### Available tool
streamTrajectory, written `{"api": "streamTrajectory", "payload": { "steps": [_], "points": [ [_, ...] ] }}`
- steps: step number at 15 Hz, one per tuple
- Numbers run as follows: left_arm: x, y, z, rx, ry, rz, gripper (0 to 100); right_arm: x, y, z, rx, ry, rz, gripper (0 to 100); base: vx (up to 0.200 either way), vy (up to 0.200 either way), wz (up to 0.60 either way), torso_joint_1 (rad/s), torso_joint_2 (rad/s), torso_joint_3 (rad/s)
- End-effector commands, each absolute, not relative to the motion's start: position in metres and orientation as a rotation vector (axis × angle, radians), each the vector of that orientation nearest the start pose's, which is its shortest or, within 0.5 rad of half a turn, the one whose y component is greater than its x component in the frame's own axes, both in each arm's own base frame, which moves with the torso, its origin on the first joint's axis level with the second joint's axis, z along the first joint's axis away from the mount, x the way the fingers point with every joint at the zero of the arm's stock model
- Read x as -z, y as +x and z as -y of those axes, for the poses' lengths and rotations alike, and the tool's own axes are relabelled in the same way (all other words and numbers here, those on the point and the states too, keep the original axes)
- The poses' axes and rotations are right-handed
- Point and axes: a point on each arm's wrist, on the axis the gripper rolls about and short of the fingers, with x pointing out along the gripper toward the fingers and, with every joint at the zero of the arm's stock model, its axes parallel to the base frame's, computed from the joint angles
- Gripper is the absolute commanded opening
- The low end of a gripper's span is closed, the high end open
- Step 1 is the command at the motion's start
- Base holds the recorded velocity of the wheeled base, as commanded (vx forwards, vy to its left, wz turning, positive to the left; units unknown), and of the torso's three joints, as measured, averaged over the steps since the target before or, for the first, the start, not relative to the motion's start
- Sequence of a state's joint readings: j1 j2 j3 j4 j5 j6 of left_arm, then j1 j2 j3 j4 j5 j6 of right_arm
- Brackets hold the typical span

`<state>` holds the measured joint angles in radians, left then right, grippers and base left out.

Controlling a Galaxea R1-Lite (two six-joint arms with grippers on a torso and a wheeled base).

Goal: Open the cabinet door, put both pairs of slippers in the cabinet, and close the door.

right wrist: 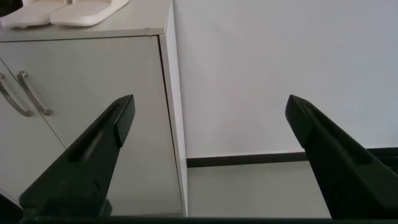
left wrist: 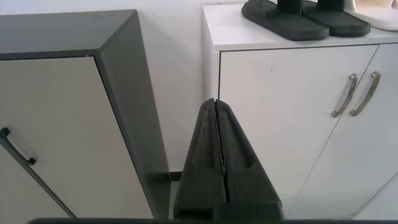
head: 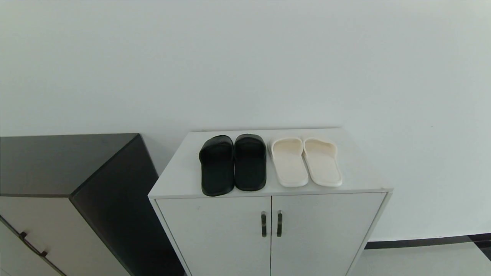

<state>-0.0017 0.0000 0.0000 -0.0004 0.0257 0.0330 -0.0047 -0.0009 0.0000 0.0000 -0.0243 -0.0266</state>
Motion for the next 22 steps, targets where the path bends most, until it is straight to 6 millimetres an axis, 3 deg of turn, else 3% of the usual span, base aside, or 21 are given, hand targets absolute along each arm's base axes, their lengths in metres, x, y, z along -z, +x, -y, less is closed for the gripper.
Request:
{"api": "streamTrajectory", "payload": {
  "steps": [1, 16, 17, 18, 19, 22],
  "points": [
    [-0.075, -0.023, -0.001, -0.025, 0.032, 0.0, 0, -0.075, -0.023, 0.0, 0.029, -0.028, 0.0, 100, 0.0, 0.0, 0.0, 0.0, 0.0, 0.0],
    [-0.075, -0.023, -0.001, -0.023, 0.031, 0.0, 0, -0.079, -0.023, 0.0, 0.03, -0.075, 0.022, 100, 0.0, 0.0, 0.0, 0.0, 0.0, 0.0],
    [-0.075, -0.023, -0.001, -0.023, 0.031, 0.0, 0, -0.142, -0.039, 0.001, 0.002, 0.035, 0.23, 100, 0.0, 0.0, 0.0, 0.0, 0.0, 0.0],
    [-0.075, -0.023, -0.001, -0.023, 0.031, 0.0, 0, -0.206, -0.051, 0.002, -0.03, 0.181, 0.289, 100, 0.0, 0.0, 0.0, 0.0, 0.0, 0.0],
    [-0.075, -0.023, -0.001, -0.023, 0.031, 0.0, 0, -0.23, -0.042, 0.001, -0.015, 0.16, 0.187, 100, 0.0, 0.0, 0.0, 0.0, 0.0, 0.0],
    [-0.075, -0.023, -0.001, -0.023, 0.031, 0.0, 0, -0.217, -0.007, 0.0, -0.06, 0.078, -0.03, 100, 0.0, 0.0, 0.0, 0.0, 0.0, 0.0]
  ]
}}
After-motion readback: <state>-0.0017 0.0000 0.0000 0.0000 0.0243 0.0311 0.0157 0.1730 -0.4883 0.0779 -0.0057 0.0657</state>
